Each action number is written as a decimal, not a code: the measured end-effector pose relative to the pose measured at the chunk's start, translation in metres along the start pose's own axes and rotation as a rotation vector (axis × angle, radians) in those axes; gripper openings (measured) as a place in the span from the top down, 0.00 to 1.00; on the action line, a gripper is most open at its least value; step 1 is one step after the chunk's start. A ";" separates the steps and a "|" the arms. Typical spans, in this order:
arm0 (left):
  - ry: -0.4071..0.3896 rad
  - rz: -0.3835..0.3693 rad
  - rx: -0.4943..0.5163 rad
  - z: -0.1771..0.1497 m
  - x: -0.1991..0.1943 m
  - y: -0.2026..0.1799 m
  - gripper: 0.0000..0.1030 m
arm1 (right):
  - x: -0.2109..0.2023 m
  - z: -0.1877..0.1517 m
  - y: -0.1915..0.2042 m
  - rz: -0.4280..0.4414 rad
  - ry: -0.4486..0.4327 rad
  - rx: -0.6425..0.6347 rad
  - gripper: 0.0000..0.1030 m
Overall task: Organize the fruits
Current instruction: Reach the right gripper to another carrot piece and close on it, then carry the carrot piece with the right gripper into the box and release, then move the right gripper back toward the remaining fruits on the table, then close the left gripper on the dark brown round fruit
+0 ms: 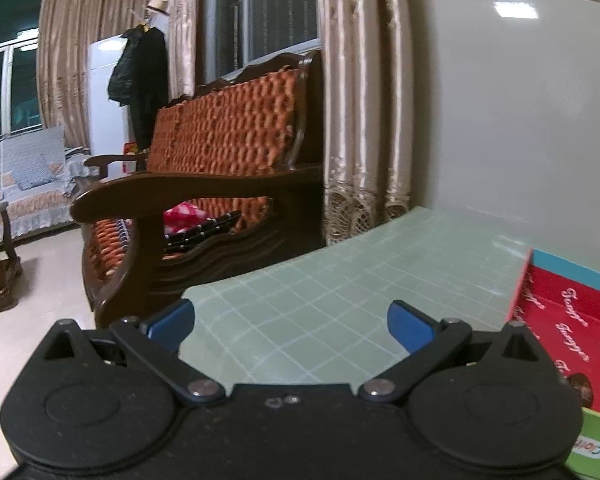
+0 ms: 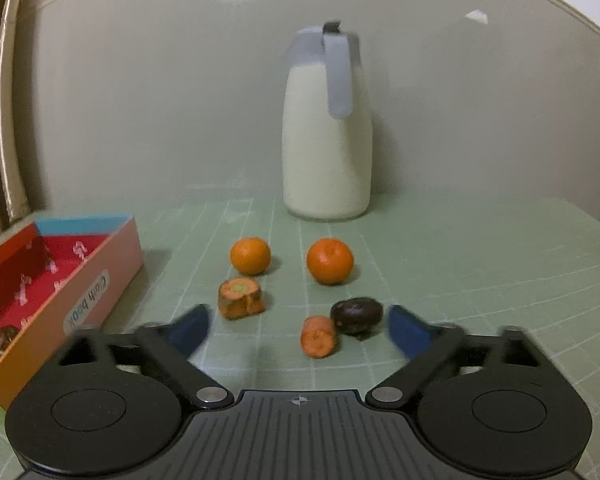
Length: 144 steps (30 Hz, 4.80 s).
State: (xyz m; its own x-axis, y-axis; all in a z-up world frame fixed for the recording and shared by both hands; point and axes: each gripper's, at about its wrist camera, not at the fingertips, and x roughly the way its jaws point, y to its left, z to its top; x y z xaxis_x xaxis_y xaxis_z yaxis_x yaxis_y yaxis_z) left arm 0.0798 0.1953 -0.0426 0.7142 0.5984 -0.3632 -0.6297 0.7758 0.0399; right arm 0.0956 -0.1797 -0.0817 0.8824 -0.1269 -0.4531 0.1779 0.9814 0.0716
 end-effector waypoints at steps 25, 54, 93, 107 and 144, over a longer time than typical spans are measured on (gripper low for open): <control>0.035 0.088 -0.063 0.000 0.012 0.043 0.06 | 0.031 0.001 -0.003 0.041 0.119 0.035 0.78; 0.079 0.145 -0.096 -0.003 0.015 0.058 0.06 | -0.025 0.001 0.069 0.744 -0.052 -0.015 0.77; -0.104 -0.207 0.134 -0.017 -0.046 -0.075 0.06 | -0.027 0.003 -0.085 -0.290 -0.179 0.264 0.00; -0.087 -0.696 0.326 -0.038 -0.119 -0.199 0.06 | -0.052 -0.004 -0.166 -0.716 -0.223 0.247 0.00; 0.191 -0.934 0.503 -0.102 -0.124 -0.344 0.75 | -0.088 -0.011 -0.221 -0.704 -0.238 0.293 0.00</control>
State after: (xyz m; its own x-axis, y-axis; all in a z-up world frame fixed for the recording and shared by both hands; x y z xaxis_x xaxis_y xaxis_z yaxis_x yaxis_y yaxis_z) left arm 0.1769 -0.1657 -0.1060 0.7600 -0.2805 -0.5863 0.3690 0.9288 0.0339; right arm -0.0261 -0.3835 -0.0673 0.5833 -0.7627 -0.2793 0.8062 0.5856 0.0846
